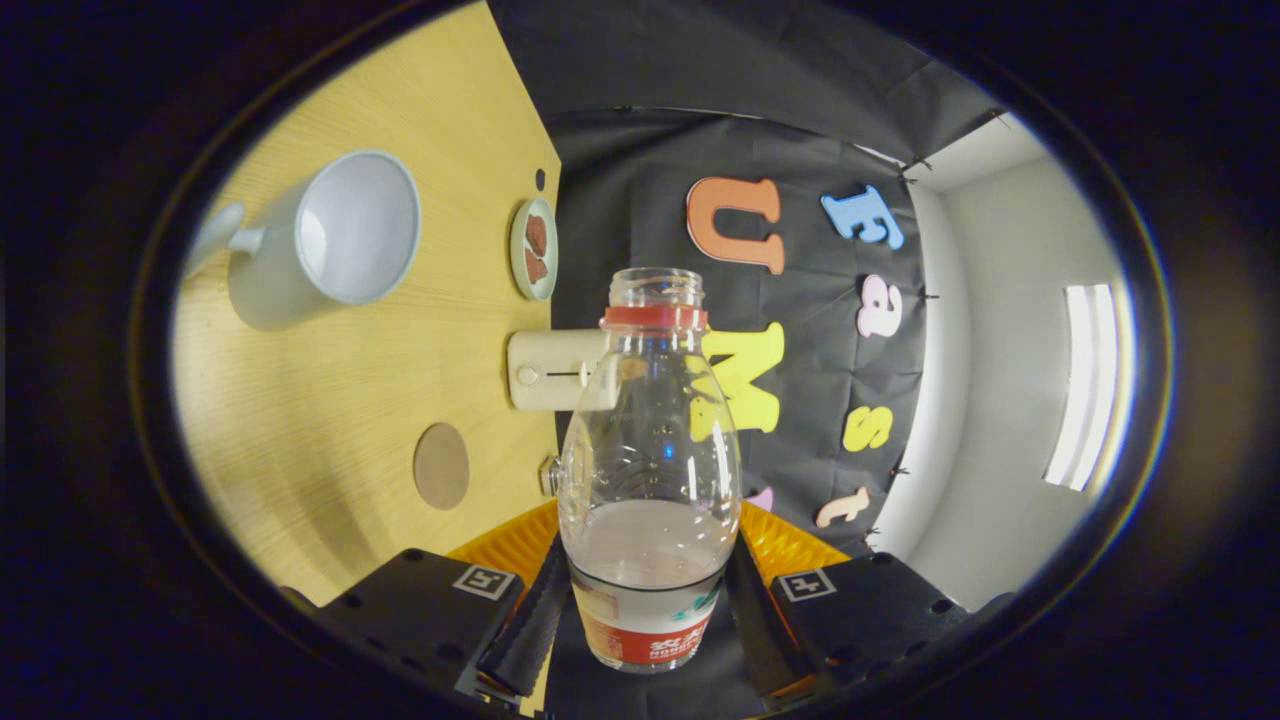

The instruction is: Take the bottle from table, then pour the juice into the cup, finally place the bottle on the coaster

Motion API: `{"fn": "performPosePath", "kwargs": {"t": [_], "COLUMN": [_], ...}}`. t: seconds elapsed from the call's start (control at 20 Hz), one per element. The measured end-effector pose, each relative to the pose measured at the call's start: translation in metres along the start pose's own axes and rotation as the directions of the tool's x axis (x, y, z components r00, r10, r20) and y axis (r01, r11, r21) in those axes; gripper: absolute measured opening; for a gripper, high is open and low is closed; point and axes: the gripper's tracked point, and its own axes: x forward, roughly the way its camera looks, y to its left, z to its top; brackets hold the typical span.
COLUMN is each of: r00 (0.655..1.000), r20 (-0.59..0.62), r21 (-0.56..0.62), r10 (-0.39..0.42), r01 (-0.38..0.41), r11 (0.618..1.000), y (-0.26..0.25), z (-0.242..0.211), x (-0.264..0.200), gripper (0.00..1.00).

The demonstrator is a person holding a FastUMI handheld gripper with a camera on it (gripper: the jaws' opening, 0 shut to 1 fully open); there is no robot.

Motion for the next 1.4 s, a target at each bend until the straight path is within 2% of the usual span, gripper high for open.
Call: {"fn": "performPosePath", "kwargs": {"t": [1.4], "r00": [0.998], "r20": [0.048], "r21": [-0.172], "r10": [-0.036], "r01": [0.043], "r11": [0.984], "y": [-0.007], "z": [0.022], "x": [0.002], "gripper": [0.8]}}
